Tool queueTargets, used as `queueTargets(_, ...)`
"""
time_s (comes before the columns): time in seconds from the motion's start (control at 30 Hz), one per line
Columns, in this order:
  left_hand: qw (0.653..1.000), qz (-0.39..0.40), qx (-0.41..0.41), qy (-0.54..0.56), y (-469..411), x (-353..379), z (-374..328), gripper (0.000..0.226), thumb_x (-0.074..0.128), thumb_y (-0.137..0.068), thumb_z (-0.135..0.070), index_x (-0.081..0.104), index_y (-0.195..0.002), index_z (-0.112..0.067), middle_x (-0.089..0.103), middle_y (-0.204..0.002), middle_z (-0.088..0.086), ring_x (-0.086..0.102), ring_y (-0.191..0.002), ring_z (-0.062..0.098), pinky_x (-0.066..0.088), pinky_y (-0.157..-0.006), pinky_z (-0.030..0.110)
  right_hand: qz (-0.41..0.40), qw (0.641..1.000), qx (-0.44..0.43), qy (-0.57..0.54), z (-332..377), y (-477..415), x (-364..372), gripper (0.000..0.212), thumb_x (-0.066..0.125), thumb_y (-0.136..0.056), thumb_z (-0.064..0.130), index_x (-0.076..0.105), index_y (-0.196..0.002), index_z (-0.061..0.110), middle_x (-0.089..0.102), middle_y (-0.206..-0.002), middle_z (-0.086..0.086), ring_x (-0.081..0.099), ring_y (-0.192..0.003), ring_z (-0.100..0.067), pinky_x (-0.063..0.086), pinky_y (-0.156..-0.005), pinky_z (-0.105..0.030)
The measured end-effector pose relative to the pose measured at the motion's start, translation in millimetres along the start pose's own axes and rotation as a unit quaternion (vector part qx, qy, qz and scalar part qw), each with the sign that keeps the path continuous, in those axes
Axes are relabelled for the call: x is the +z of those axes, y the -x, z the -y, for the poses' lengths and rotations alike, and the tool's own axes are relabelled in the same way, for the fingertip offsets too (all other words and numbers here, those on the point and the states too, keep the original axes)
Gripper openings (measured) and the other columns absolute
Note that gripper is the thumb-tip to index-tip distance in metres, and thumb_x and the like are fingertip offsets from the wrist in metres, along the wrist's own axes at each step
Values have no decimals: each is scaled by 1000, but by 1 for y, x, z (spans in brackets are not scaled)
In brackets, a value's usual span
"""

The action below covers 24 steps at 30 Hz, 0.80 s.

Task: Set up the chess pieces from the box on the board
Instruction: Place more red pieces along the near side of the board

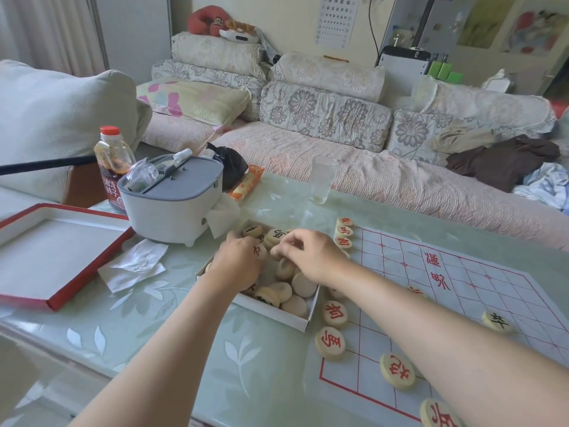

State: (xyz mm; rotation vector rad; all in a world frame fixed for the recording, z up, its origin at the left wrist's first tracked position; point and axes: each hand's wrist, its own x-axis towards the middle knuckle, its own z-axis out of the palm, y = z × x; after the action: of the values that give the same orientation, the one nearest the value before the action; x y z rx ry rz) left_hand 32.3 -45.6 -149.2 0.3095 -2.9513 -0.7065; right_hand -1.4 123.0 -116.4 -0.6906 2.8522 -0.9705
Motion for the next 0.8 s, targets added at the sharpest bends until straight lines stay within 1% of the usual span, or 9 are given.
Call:
queueTargets(0.1, 1000, 3, 9, 23, 3, -6, -3, 48, 66, -86, -25, 52, -131, -17, 40, -125, 11, 50, -110, 30, 46, -92, 34, -50, 999, 18, -3, -7, 2, -10, 42, 51, -100, 44, 50, -64, 23, 49, -56, 10, 49, -56, -7, 32, -56, -27)
queueTargets(0.17, 999, -6, 28, 46, 6, -10, -9, 51, 70, -83, -25, 52, -131, -19, 42, -125, 8, 50, -109, 25, 44, -88, 29, -46, 998, 40, -1, -13, 4, -15, 52, 51, -100, 44, 35, -56, 20, 37, -52, 6, 44, -53, -16, 27, -55, -31)
queueTargets(0.23, 996, -14, 58, 63, 10, -13, -15, 52, 71, -81, -27, 54, -129, -21, 47, -123, 3, 48, -103, 18, 41, -84, 24, -20, 997, 69, 8, -20, 7, -18, 54, 53, -99, 44, 33, -55, 20, 33, -52, 5, 38, -53, -17, 25, -56, -32)
queueTargets(0.3, 994, -9, 82, 73, 13, -12, -22, 53, 73, -79, -29, 55, -128, -24, 53, -120, 0, 47, -98, 12, 38, -80, 21, -11, 996, 86, 9, -27, 9, -19, 43, 54, -99, 42, 49, -62, 20, 45, -61, 5, 46, -61, -15, 31, -59, -29)
queueTargets(0.33, 993, -1, 90, 78, 15, -10, -25, 54, 74, -77, -30, 55, -128, -26, 55, -119, -1, 48, -97, 11, 38, -78, 20, -13, 996, 89, 10, -29, 10, -19, 29, 56, -98, 39, 60, -76, 21, 53, -72, 6, 52, -72, -14, 35, -63, -27)
queueTargets(0.43, 991, 22, 102, 85, 18, -6, -31, 58, 76, -75, -29, 55, -129, -28, 55, -122, -5, 49, -95, 9, 40, -78, 20, -1, 997, 80, 18, -29, 15, -20, 16, 58, -97, 36, 65, -107, 25, 56, -89, 10, 55, -86, -12, 37, -62, -22)
queueTargets(0.6, 990, 23, 102, 92, 18, -5, -30, 58, 77, -75, -26, 56, -128, -28, 57, -123, -5, 52, -90, 11, 41, -73, 21, 34, 998, 53, 16, -26, 21, -16, 27, 69, -78, 47, 69, -101, 32, 65, -101, 8, 61, -93, -12, 50, -79, -28)
queueTargets(0.7, 990, 11, 107, 95, 19, -5, -30, 57, 79, -73, -27, 58, -126, -26, 58, -118, -4, 52, -87, 11, 40, -71, 20, 60, 997, 45, 37, -23, 22, -16, 35, 72, -69, 45, 70, -102, 32, 65, -105, 7, 62, -96, -13, 52, -81, -30)
queueTargets(0.8, 990, 5, 104, 95, 22, -5, -33, 58, 80, -71, -31, 58, -124, -25, 56, -114, -3, 52, -90, 12, 40, -71, 21, 60, 997, 41, 36, -19, 25, -16, 30, 75, -74, 33, 70, -103, 31, 66, -106, 7, 62, -96, -13, 52, -82, -28)
